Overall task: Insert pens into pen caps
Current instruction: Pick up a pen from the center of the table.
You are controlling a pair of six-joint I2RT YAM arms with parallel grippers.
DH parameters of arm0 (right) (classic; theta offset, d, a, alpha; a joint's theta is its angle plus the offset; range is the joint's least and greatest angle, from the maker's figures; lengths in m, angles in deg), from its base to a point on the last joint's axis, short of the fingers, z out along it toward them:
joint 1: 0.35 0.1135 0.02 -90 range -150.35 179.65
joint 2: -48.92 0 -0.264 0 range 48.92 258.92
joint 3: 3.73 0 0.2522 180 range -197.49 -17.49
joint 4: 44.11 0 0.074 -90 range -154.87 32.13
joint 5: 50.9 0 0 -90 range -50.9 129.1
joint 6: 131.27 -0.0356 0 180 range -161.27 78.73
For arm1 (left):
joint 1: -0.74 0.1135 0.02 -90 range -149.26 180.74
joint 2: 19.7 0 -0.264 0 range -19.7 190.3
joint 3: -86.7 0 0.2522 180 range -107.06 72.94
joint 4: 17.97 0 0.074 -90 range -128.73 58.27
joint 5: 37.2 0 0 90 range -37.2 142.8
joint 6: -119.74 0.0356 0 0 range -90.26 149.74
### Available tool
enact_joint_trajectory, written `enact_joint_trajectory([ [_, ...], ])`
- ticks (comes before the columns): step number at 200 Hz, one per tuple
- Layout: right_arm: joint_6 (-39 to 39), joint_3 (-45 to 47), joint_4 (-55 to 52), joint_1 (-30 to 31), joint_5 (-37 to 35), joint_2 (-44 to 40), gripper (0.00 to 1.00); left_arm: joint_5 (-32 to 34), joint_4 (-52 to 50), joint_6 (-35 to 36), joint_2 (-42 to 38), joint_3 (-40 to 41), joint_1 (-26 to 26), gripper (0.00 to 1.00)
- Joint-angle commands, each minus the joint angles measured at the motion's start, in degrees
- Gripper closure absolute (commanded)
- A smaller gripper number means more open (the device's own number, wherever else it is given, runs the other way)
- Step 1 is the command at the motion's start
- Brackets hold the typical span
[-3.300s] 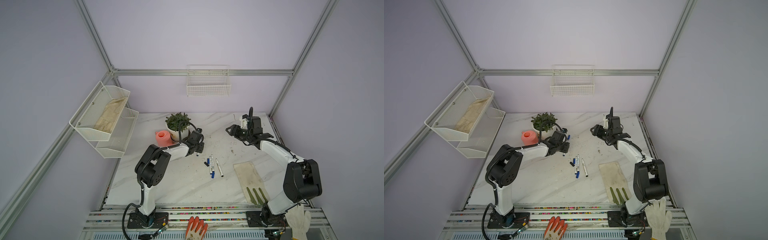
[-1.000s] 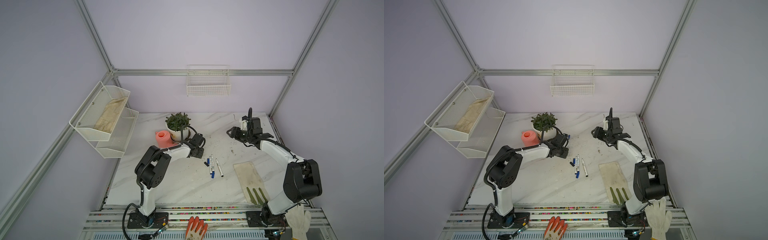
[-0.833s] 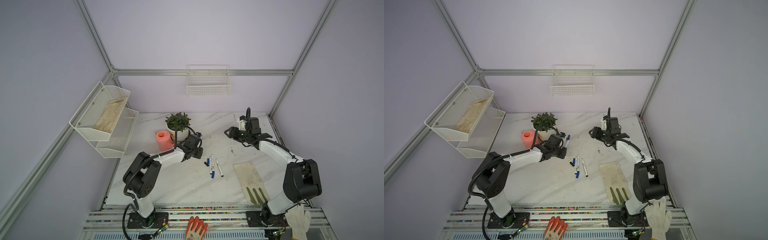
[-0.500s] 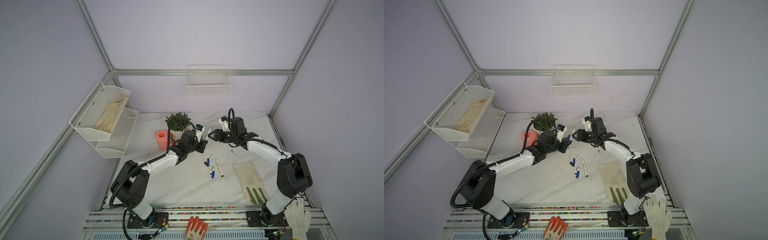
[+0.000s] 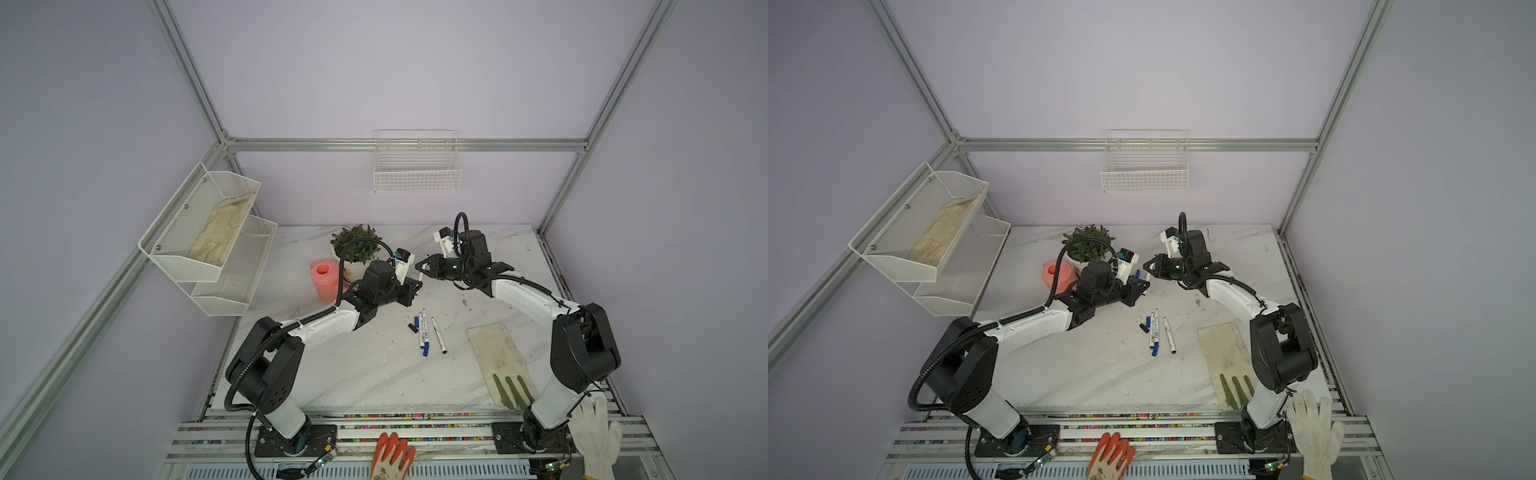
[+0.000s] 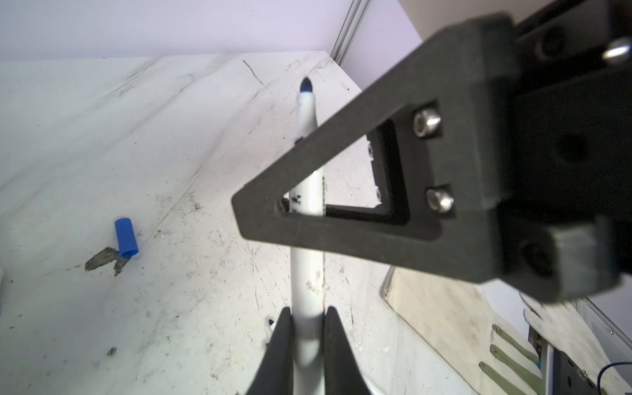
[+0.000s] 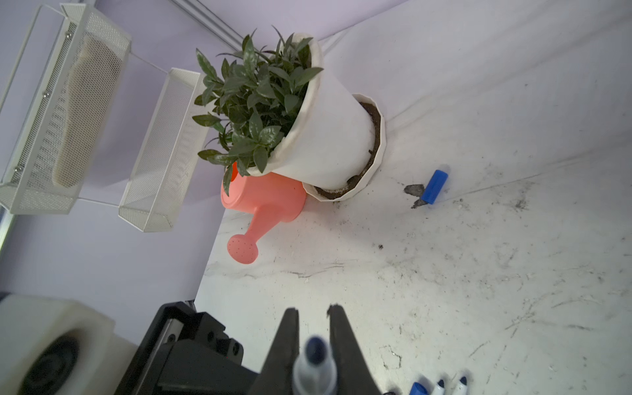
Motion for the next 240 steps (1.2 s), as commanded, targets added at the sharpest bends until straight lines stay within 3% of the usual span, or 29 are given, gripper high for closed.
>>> enact_joint_trajectory([
  [1, 0.53, 0.12, 1.17, -0.23, 1.27, 0.02, 0.93, -1.77, 4.09, -2.03, 1.06, 1.08, -0.05, 0.55],
  [23, 0.25, 0.91, 1.88, -0.22, 2.27, -0.41, 0.93, -1.55, 4.77, -2.2, 2.99, -0.51, 0.02, 0.52],
  [96, 0.34, 1.14, 1.29, -0.2, 2.18, -0.41, 0.94, -2.66, 6.67, -1.26, 5.43, -4.72, 0.11, 0.65],
  [188, 0.55, 1.0, 0.91, -0.21, 2.27, 0.25, 0.94, -5.96, 10.73, -2.0, 5.86, -6.44, 0.55, 0.68],
  [210, 1.02, 0.79, 0.34, -0.18, 2.18, 0.34, 0.94, -6.25, 11.57, -2.18, 5.86, -6.47, 0.64, 0.77],
  [235, 1.3, 0.5, -0.3, -0.22, 2.1, 0.64, 0.94, -5.83, 12.4, -3.39, 5.58, -5.85, 1.05, 0.99],
  [240, 1.43, 0.39, -0.66, -0.23, 1.93, 0.73, 0.94, -5.59, 12.91, -4.1, 5.48, -5.36, 1.23, 1.0],
])
